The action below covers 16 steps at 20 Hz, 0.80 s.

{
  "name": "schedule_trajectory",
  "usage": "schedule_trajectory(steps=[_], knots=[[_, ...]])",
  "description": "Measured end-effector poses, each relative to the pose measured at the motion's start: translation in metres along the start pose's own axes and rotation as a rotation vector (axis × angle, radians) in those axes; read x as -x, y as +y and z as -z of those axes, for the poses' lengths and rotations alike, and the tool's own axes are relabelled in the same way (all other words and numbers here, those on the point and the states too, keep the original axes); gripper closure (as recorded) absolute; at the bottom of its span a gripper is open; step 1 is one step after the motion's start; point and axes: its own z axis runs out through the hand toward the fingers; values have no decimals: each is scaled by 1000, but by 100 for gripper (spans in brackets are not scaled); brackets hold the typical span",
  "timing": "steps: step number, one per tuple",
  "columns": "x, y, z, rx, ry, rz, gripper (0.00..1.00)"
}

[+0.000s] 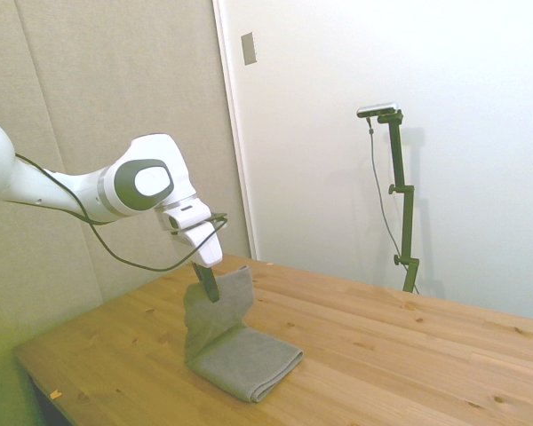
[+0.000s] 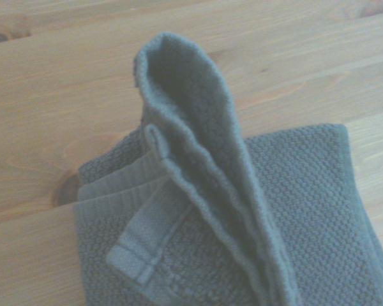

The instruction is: Fold the towel

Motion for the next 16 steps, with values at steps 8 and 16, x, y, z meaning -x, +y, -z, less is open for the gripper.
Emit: schedule_trajectory(steps=[8,16], knots=[[-53,33,-19,8,-28,-85,0],[-52,33,-15,0,-29,-78,0]])
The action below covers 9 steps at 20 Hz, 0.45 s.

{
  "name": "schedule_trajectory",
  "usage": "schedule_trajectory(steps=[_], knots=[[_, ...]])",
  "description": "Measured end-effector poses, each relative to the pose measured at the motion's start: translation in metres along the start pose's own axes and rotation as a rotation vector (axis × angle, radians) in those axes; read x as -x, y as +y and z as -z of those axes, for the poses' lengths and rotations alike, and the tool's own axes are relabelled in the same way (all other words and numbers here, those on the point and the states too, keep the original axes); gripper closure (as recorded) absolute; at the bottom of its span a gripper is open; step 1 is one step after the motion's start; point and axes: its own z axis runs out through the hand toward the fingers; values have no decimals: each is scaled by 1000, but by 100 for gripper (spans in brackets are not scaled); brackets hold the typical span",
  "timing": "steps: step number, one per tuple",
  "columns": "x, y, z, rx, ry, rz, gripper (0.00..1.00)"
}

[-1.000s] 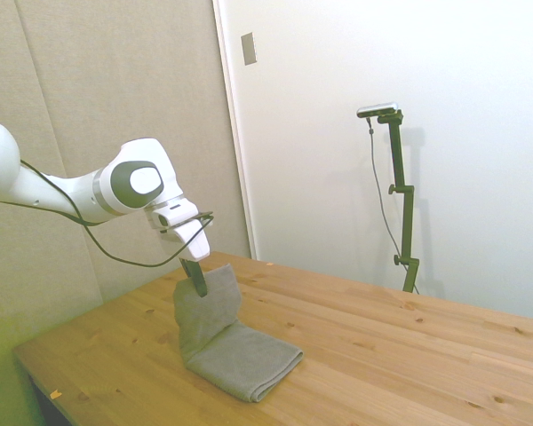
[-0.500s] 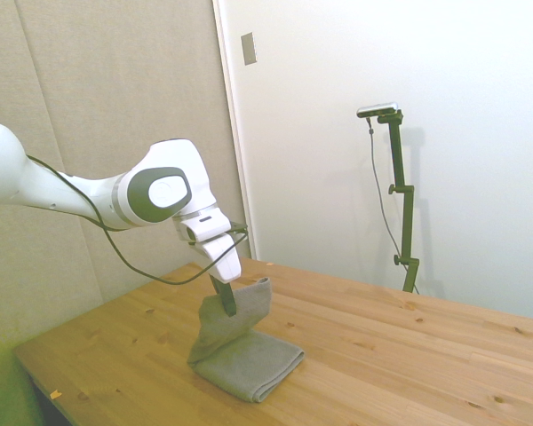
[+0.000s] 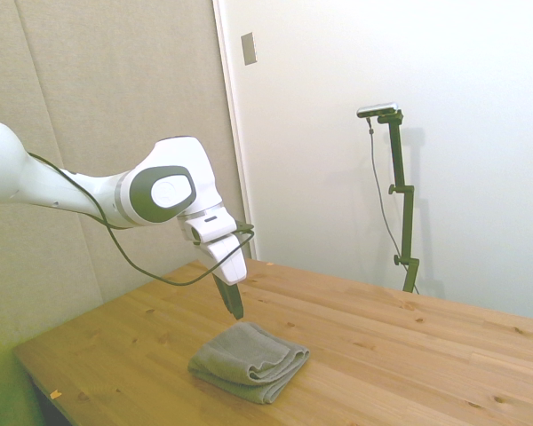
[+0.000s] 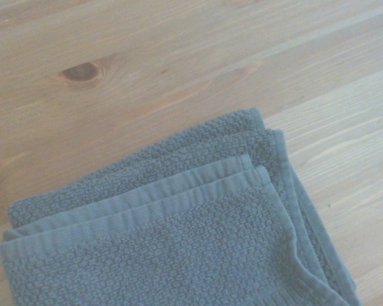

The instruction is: Fold the towel

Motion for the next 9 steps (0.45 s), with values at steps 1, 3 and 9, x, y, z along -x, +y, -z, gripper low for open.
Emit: schedule_trajectory(steps=[1,3,9], knots=[[3,0,2,-9,-13,18,0],[14,1,8,-33,-62,80,0],[113,34,9,-16,-70,281,0]])
